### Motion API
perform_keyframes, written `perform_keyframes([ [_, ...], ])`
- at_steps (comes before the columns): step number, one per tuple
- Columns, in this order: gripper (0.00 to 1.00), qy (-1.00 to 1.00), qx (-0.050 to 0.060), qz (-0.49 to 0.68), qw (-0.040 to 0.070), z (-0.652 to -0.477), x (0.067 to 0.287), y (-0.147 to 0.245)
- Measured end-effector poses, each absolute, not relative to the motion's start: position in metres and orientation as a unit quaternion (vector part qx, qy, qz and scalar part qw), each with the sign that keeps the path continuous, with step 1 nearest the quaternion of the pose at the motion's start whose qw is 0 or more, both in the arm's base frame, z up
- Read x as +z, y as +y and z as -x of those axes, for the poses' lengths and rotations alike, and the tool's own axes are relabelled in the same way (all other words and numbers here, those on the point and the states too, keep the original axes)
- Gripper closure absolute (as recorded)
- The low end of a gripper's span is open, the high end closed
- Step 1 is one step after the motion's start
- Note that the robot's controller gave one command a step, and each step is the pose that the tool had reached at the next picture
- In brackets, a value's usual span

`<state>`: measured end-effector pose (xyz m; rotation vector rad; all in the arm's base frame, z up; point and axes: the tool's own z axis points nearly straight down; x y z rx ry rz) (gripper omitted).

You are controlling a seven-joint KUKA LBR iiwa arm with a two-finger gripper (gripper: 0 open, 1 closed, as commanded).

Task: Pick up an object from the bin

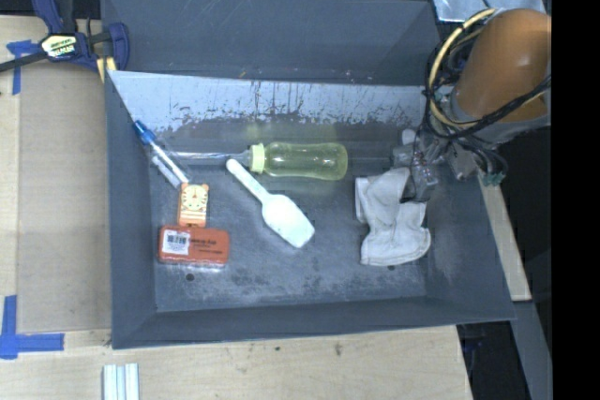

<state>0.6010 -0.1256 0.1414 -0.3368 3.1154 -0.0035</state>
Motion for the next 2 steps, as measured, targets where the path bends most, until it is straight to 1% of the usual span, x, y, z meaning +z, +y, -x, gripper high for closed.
perform_keyframes([
  [1,1.0,0.993,0.001,0.114,-0.003,-0.579,0.181,-0.126],
  [2,1.0,0.989,0.0,0.151,0.001,-0.599,0.246,-0.117],
])
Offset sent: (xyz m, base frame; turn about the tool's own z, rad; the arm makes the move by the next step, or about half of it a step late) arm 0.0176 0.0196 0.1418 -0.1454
